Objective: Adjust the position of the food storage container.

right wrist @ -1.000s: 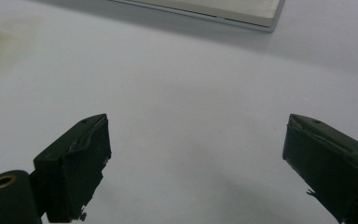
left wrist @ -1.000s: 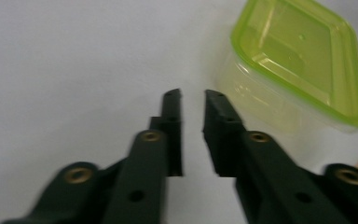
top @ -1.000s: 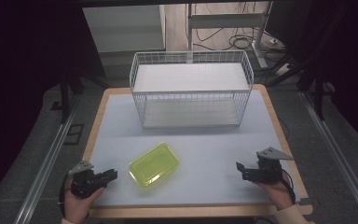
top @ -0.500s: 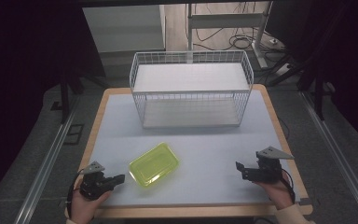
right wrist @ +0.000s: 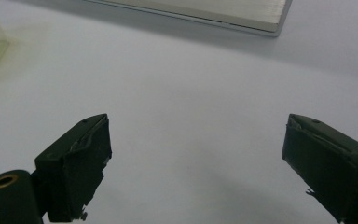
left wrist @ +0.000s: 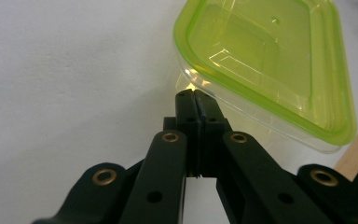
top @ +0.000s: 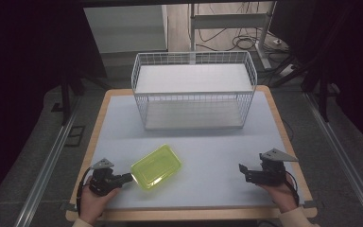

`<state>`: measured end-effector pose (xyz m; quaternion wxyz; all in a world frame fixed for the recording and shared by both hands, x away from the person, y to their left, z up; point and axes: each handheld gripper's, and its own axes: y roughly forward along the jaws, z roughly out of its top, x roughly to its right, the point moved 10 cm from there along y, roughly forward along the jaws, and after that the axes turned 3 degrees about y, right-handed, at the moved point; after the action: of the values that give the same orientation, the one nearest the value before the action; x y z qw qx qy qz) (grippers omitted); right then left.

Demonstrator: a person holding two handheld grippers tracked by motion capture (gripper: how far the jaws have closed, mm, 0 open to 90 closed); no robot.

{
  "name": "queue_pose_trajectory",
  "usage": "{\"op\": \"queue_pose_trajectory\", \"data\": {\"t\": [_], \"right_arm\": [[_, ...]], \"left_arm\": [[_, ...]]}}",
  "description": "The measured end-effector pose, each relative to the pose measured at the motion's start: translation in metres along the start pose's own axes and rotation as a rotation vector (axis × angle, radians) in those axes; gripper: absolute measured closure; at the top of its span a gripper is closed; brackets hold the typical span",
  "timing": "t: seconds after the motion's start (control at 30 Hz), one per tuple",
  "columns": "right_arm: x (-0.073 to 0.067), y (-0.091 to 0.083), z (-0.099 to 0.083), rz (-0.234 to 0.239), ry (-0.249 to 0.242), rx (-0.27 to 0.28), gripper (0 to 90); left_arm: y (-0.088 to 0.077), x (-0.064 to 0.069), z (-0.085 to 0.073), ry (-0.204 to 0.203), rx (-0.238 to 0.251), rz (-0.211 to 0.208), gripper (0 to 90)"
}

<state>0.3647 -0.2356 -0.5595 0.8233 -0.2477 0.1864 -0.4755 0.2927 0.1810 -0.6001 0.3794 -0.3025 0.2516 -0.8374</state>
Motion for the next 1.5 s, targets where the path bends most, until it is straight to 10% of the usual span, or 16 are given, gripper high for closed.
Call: {"op": "queue_pose_trajectory", "data": {"t": [1.5], "right_arm": [[-0.005,0.000,-0.001,0.005,-0.013,-0.006,8.2]], "left_arm": [[0.056,0.033,0.040,0.035,-0.044,-0.069,89.5]]}}
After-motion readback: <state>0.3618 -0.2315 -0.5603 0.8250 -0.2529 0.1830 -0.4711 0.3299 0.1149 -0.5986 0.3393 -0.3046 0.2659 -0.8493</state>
